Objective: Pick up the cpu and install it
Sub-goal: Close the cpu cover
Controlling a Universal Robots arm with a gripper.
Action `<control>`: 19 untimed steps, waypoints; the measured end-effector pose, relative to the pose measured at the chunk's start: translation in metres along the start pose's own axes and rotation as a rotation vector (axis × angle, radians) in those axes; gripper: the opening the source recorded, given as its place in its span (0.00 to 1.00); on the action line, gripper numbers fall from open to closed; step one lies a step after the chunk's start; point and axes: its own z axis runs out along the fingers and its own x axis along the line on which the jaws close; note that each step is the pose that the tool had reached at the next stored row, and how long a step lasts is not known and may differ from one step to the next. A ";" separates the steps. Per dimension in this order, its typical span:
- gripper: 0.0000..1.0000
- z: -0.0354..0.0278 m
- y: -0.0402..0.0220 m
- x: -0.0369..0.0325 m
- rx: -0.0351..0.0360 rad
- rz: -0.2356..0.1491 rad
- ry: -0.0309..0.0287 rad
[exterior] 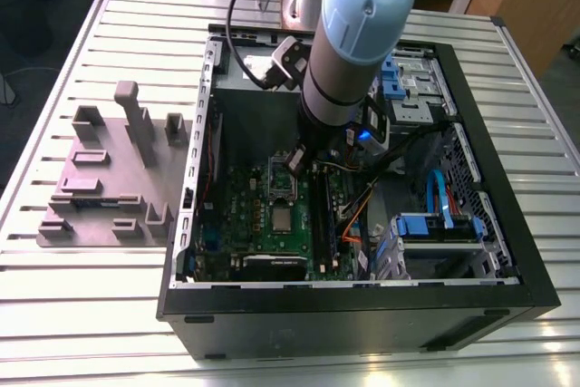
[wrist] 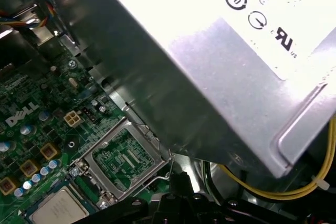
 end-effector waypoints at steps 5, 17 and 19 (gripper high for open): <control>0.10 0.0016 0.0000 -0.0001 0.0025 0.014 -0.0031; 0.10 0.0032 0.0003 -0.0004 -0.0119 0.044 0.0087; 0.10 0.0039 0.0001 -0.0005 -0.0116 0.049 0.0085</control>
